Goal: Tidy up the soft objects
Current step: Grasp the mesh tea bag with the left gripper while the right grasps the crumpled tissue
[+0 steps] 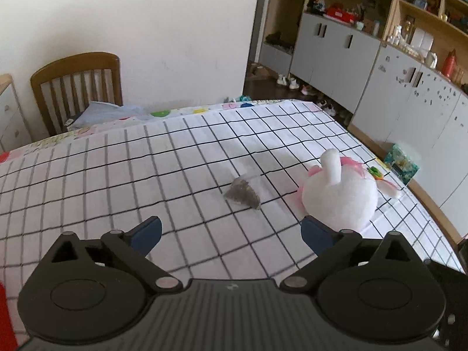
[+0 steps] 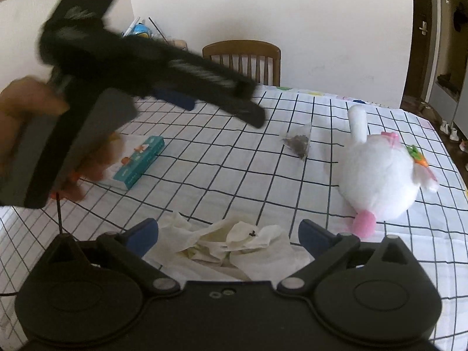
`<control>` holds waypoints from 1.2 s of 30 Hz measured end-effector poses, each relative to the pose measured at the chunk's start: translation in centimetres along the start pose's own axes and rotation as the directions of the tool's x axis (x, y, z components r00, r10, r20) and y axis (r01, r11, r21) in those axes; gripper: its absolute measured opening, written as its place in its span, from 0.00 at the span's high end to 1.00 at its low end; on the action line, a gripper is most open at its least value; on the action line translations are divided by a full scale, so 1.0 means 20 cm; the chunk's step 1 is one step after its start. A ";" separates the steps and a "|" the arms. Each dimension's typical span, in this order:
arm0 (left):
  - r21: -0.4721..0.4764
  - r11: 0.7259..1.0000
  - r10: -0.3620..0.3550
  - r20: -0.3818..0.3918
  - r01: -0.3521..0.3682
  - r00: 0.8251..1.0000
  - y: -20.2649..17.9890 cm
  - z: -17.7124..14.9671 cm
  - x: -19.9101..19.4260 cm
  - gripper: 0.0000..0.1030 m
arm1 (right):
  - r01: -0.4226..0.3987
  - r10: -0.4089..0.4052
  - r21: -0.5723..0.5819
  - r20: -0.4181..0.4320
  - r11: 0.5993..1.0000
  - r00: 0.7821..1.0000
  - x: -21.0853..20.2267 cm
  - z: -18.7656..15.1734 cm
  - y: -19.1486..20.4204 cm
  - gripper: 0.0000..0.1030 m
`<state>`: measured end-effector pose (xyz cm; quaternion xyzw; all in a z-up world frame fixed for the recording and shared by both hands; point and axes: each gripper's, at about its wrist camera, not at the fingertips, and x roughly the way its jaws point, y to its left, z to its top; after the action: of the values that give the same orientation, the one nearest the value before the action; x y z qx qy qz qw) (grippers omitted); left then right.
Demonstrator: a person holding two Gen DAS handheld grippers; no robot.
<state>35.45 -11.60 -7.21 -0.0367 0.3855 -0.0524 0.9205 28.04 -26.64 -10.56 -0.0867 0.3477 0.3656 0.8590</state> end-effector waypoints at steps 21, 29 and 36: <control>0.042 0.998 0.058 -0.077 -0.055 0.995 -0.08 0.12 0.59 0.01 | -0.062 0.054 -0.058 -0.117 0.996 0.992 0.31 -0.06 0.06 0.00; 0.082 0.992 0.099 -0.071 -0.093 0.993 -0.09 0.11 0.67 0.02 | -0.025 0.009 -0.159 -0.102 0.987 0.995 0.31 -0.11 0.13 0.01; 0.097 0.993 0.077 -0.071 -0.070 0.994 -0.11 0.10 0.68 0.29 | 0.019 -0.032 -0.159 -0.080 0.987 0.996 0.27 -0.13 0.17 0.13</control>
<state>46.29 -15.47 -15.16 0.0230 0.4179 -0.0379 0.9074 27.04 -22.16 -15.75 -0.1741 0.3516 0.3770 0.8390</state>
